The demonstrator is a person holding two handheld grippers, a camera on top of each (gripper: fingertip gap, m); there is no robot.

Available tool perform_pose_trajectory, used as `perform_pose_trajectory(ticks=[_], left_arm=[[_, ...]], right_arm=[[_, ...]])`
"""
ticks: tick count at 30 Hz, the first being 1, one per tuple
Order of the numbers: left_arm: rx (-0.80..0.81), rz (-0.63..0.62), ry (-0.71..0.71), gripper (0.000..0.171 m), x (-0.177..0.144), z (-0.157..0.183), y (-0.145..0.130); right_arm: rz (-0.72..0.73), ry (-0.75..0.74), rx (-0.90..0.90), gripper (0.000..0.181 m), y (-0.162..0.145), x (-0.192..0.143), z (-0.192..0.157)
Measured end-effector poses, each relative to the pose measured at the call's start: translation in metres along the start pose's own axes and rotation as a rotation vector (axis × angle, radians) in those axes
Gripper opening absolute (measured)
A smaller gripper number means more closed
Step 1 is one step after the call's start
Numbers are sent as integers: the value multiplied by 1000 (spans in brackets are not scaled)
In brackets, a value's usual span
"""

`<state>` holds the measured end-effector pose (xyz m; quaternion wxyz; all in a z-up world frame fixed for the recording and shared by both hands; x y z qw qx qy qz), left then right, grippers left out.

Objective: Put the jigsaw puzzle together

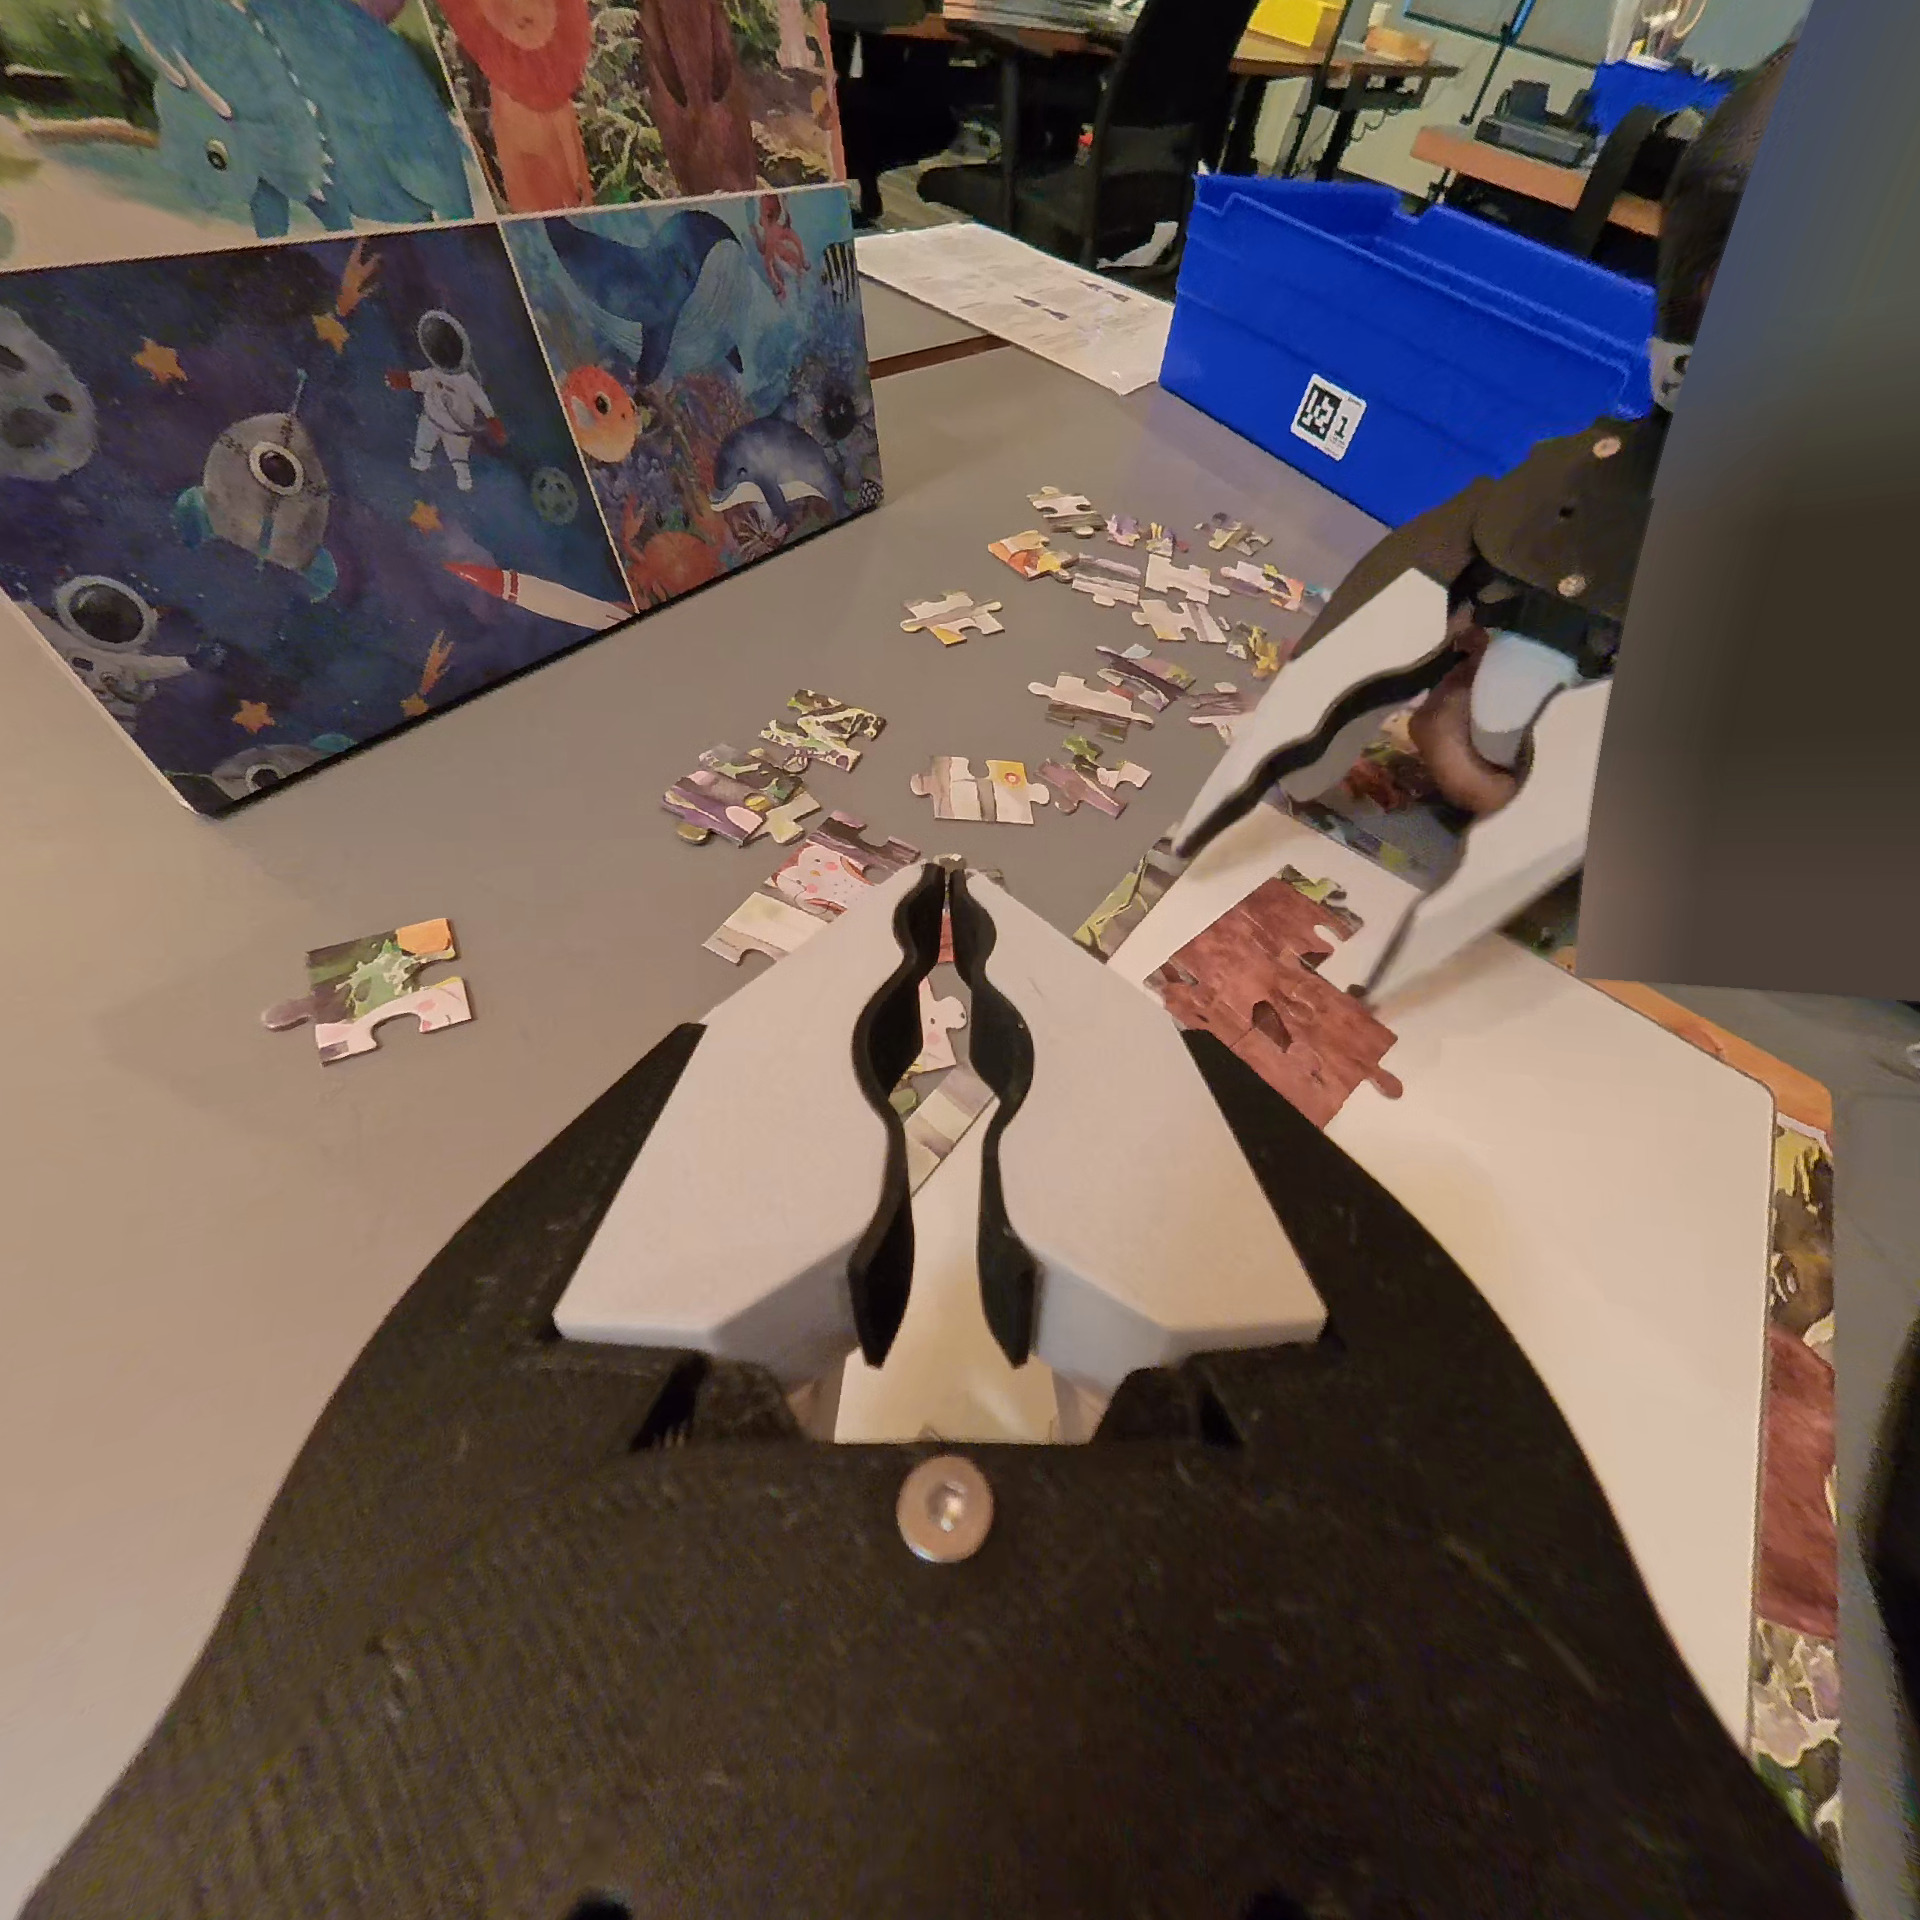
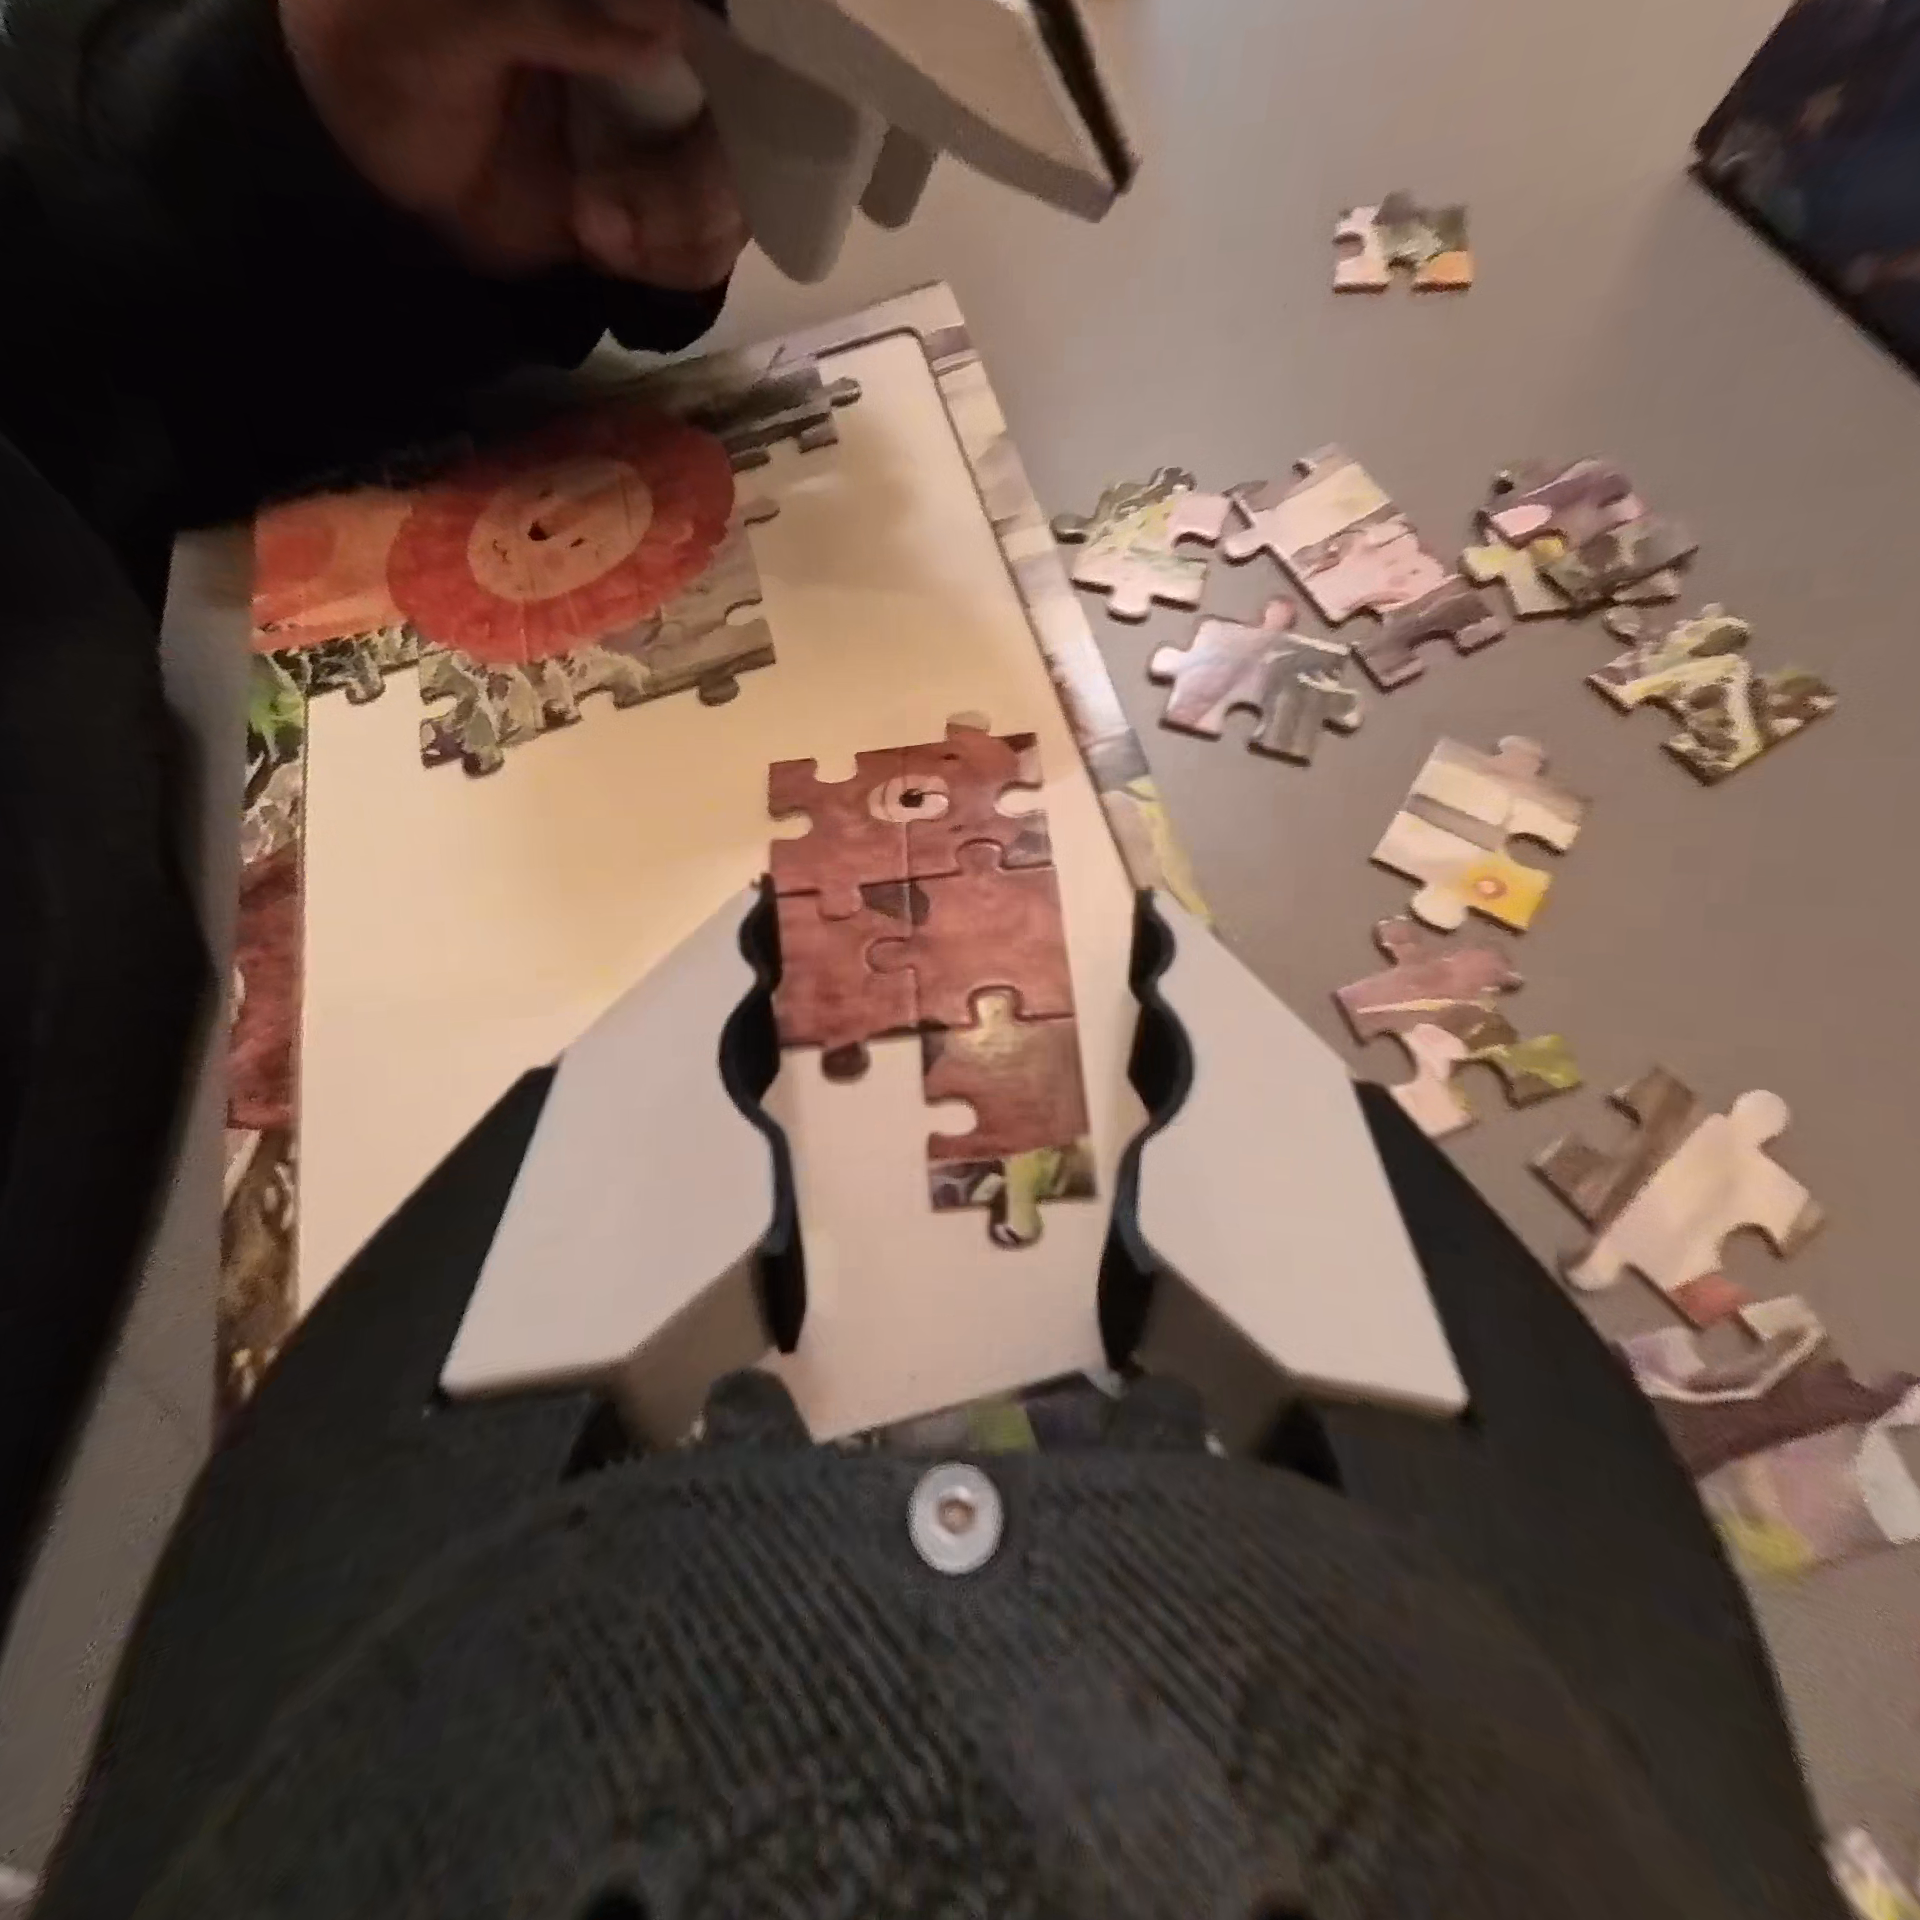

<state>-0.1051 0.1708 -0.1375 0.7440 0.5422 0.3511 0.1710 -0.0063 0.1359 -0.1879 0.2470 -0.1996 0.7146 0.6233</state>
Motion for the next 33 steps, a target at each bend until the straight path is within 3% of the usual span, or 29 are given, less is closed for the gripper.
perform_pose_trajectory(ticks=[9, 22, 33], left_arm=[[31, -20, 8, 0, 3, 2, -3], [69, -25, -1, 0, 5, 8, -4], [101, -39, -35, 5, 8, 17, -6]], right_arm=[[-135, -22, -91, 73, -15, 12, -13], [-152, -25, -124, 61, -16, 10, -15], [-153, -2, -144, 60, -16, 10, -20]])
Point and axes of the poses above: each gripper's, where its closed fingertips meet, x out along the fingers, y out of its top, z = x × y across the jaws, the point moved 1 cm from there along -x, back along the fingers, and after that the axes turned 1 degree about -y, right-handed, at the moved point
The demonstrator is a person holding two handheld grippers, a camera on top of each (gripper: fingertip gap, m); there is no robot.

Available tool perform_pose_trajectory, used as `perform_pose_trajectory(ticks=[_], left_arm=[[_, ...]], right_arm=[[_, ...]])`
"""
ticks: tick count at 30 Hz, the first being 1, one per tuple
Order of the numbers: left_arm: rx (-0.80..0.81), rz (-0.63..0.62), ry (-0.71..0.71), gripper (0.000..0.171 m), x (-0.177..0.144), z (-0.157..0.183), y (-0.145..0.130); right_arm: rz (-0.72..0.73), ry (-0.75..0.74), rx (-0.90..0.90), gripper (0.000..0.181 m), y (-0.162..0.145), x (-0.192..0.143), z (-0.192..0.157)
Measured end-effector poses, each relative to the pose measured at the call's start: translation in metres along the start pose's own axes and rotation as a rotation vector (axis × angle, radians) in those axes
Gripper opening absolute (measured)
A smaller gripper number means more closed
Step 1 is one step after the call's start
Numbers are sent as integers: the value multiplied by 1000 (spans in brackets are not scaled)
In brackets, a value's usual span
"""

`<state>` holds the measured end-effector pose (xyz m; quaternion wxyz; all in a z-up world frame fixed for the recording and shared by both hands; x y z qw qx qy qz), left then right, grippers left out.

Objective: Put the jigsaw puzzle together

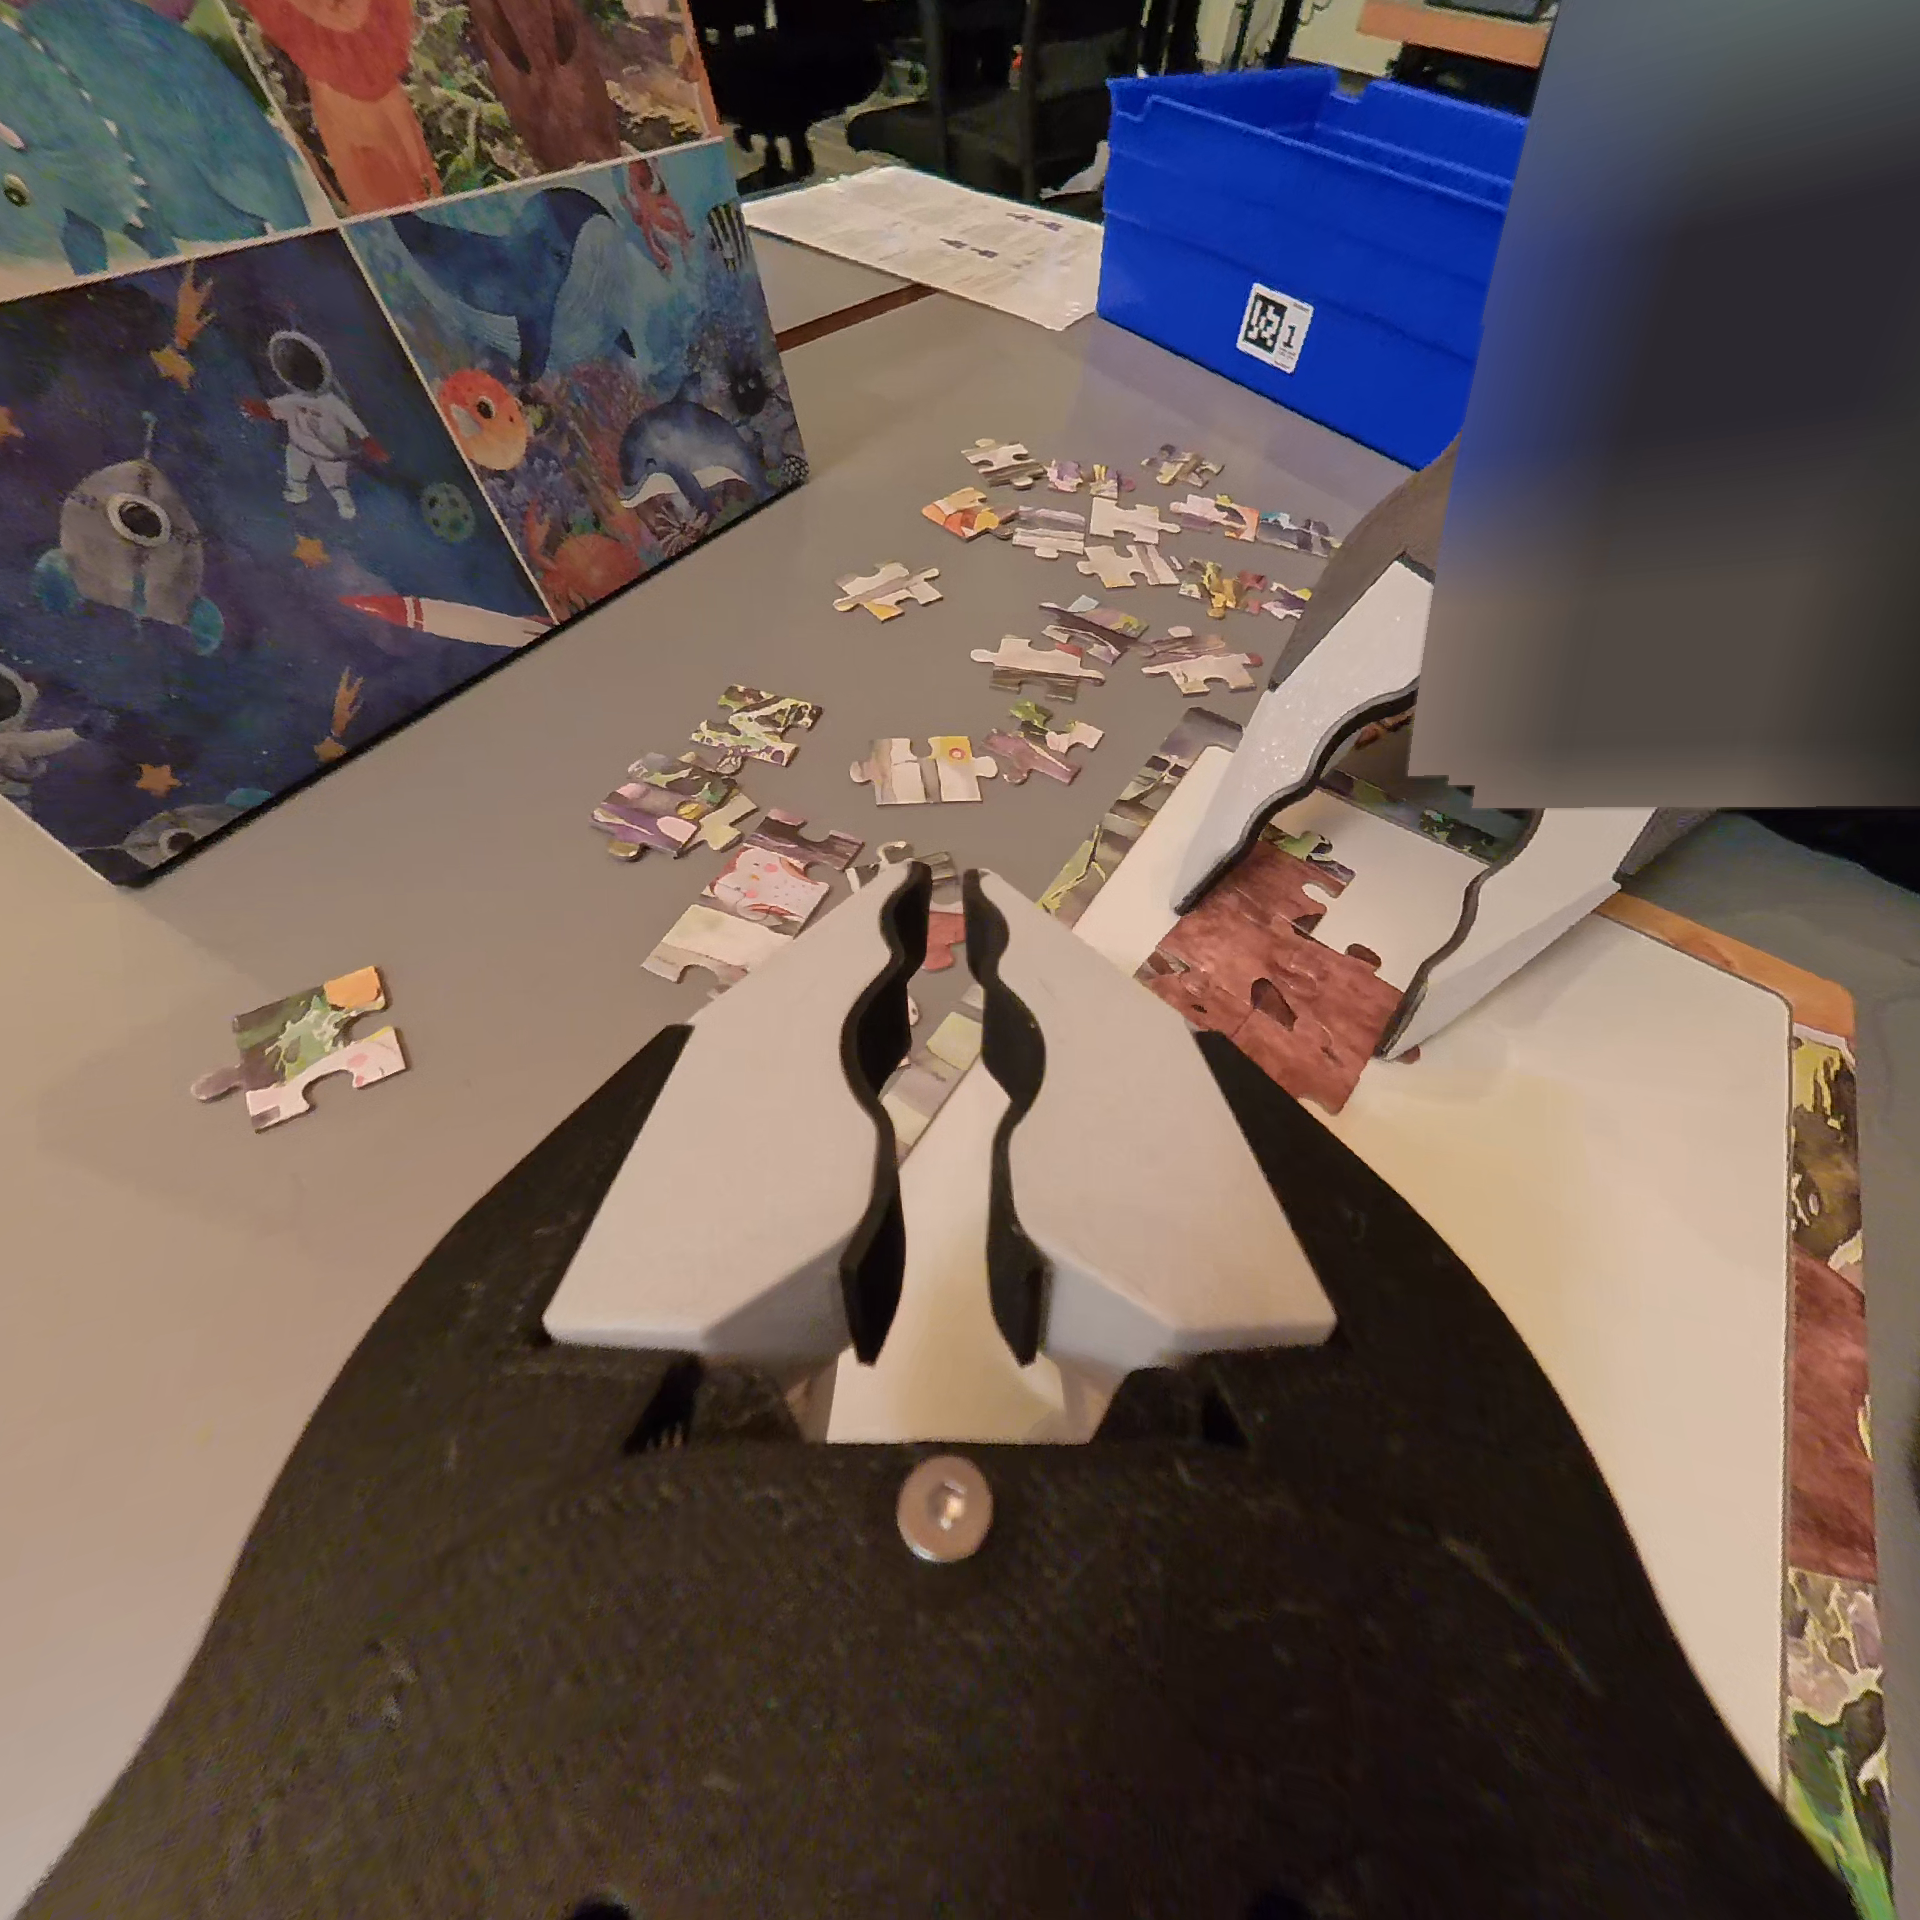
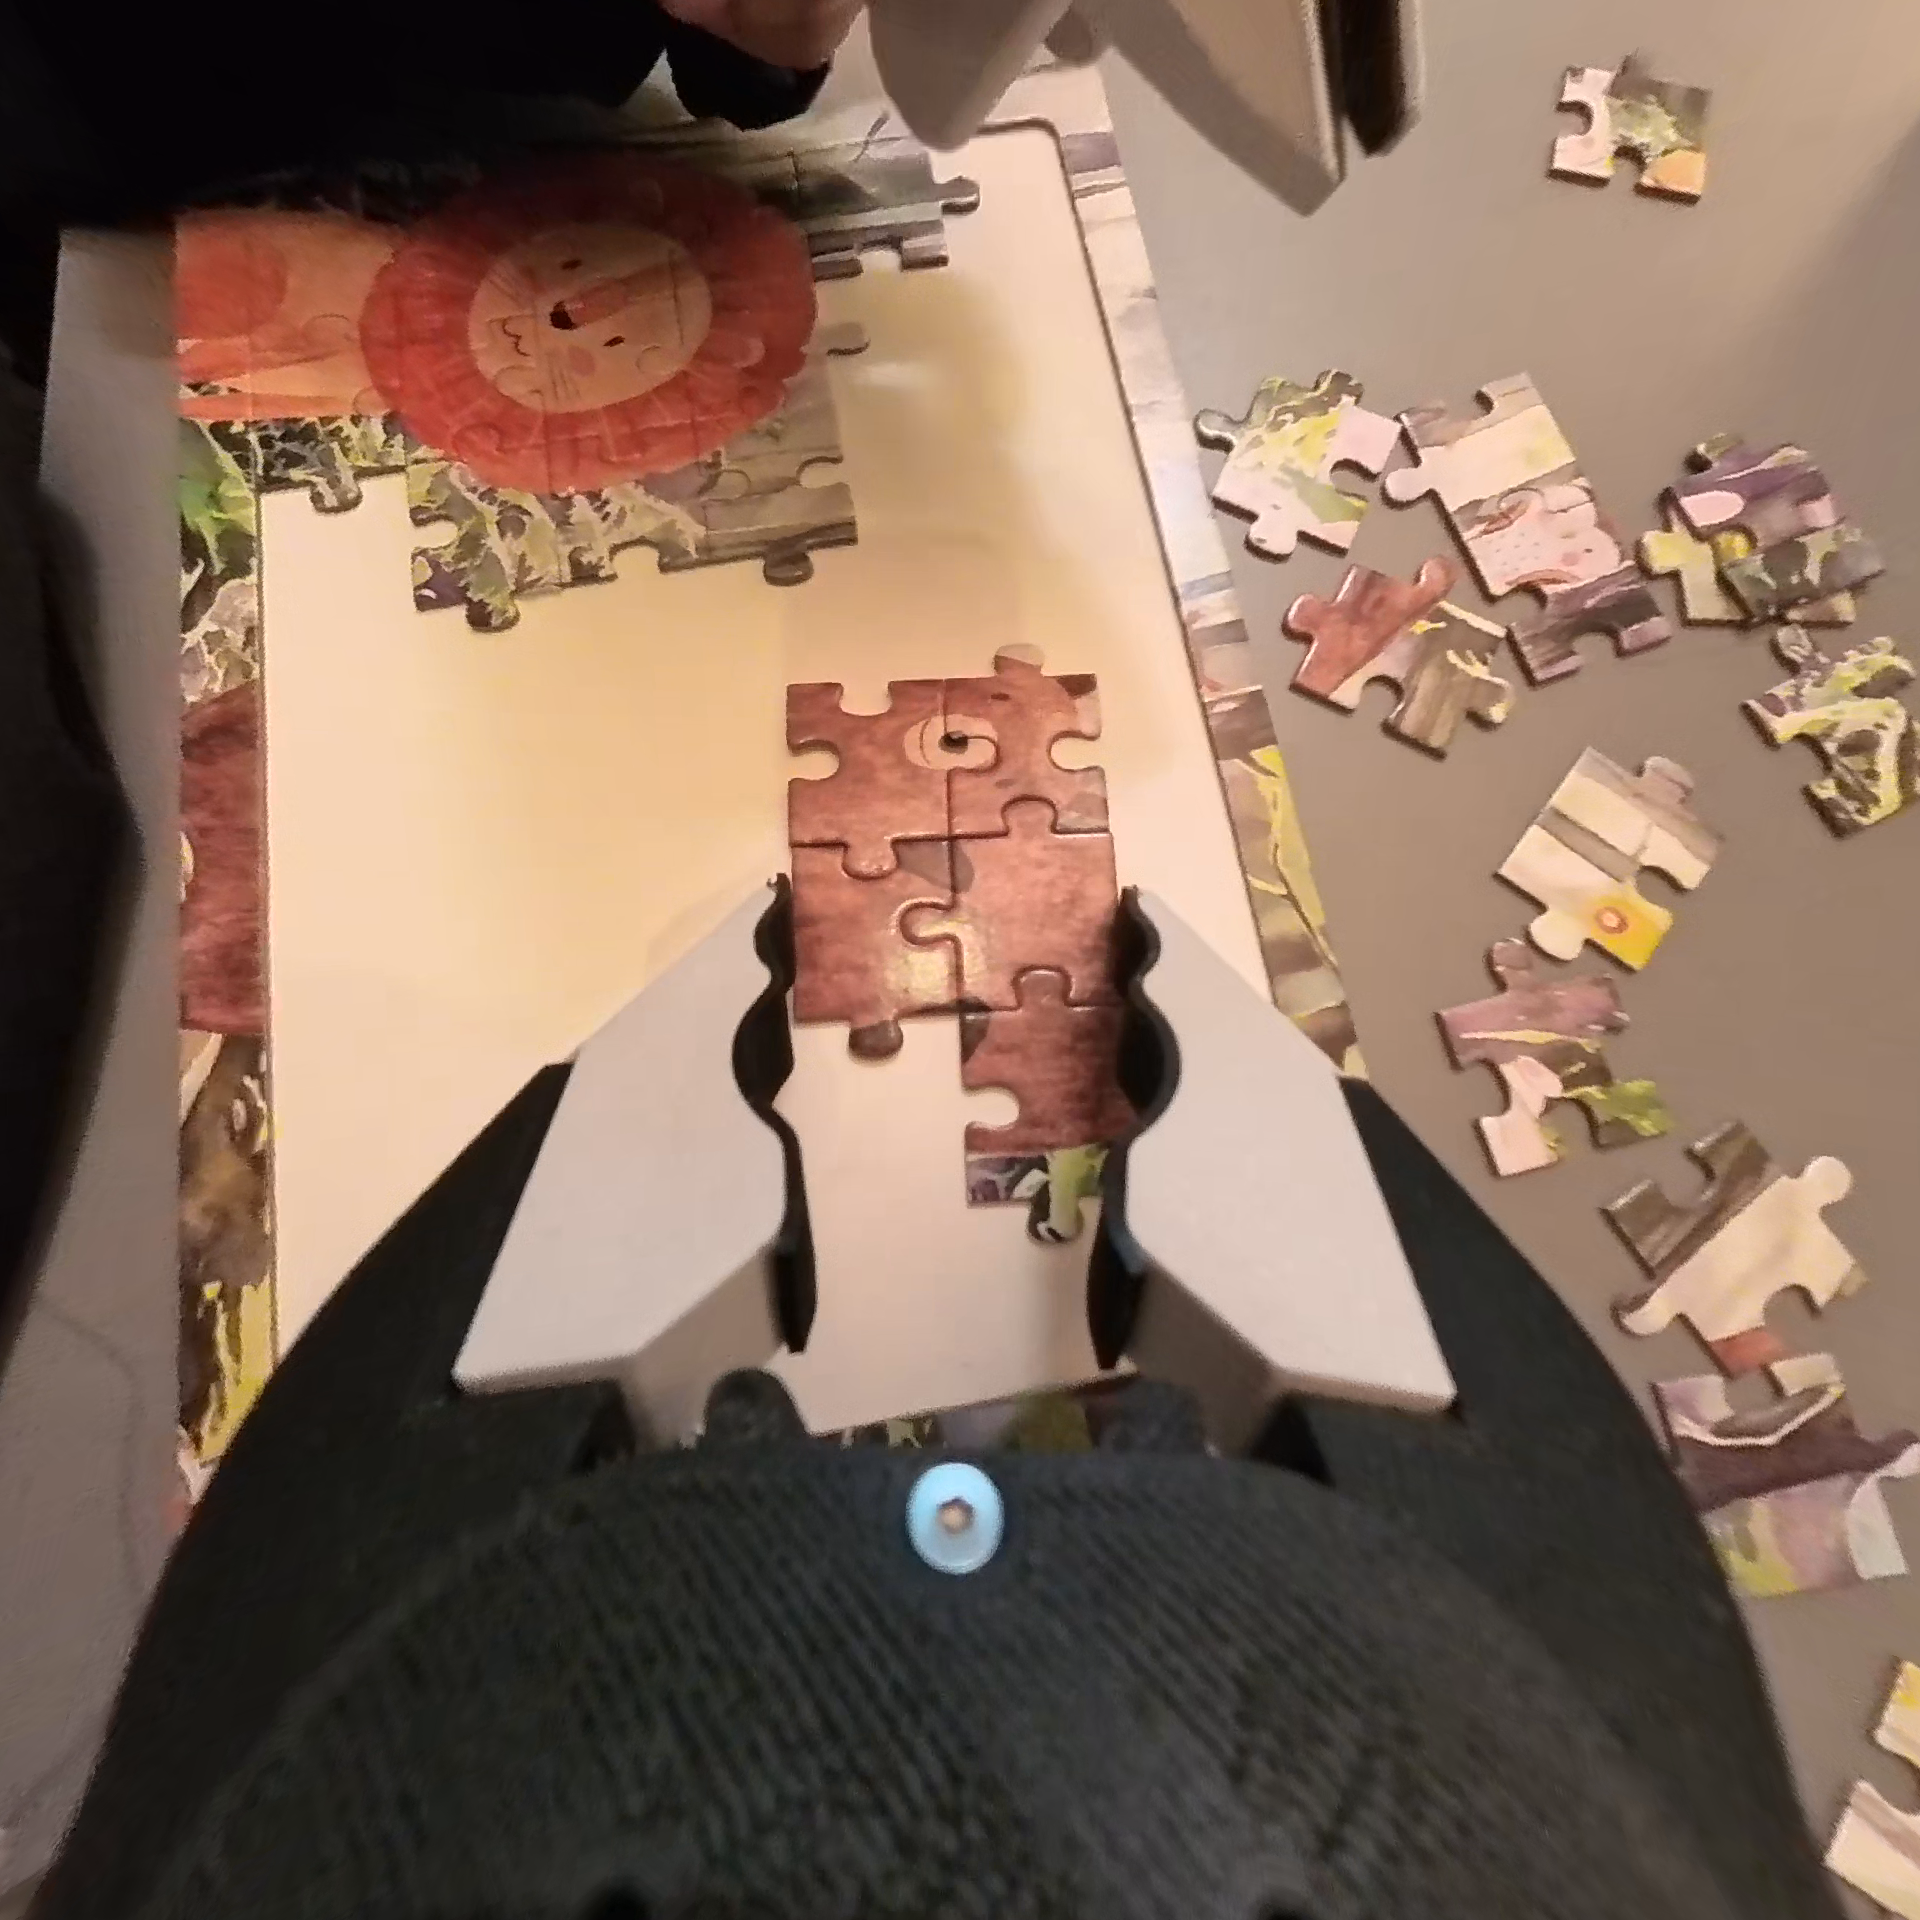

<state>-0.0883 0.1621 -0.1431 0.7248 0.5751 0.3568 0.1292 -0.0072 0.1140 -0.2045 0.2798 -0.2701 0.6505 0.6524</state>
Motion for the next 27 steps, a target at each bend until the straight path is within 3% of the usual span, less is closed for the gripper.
perform_pose_trajectory(ticks=[3, 5, 8, 15, 27], left_arm=[[30, -14, -47, 17, 3, 10, -2], [32, -26, -124, 45, 8, 25, -4], [49, -103, -226, 66, 14, 46, -16], [194, -315, -248, 66, 23, 65, -48], [219, -416, -325, 54, 21, 77, -65]], right_arm=[[3, 11, -8, 60, 1, 0, -2], [6, 21, -18, 60, 1, 0, -5], [24, 36, -42, 60, 4, -2, -8], [63, 52, -66, 60, 9, -7, -12], [58, 71, -63, 56, 6, -7, -13]])
Point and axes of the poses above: each gripper's, where its closed fingertips meet, x out along the fingers, y out of its top, z = x × y across the jaws, the point moved 1 cm from there along -x, back along the fingers, and after that the axes turned 1 degree about -y, right-handed, at the moved point
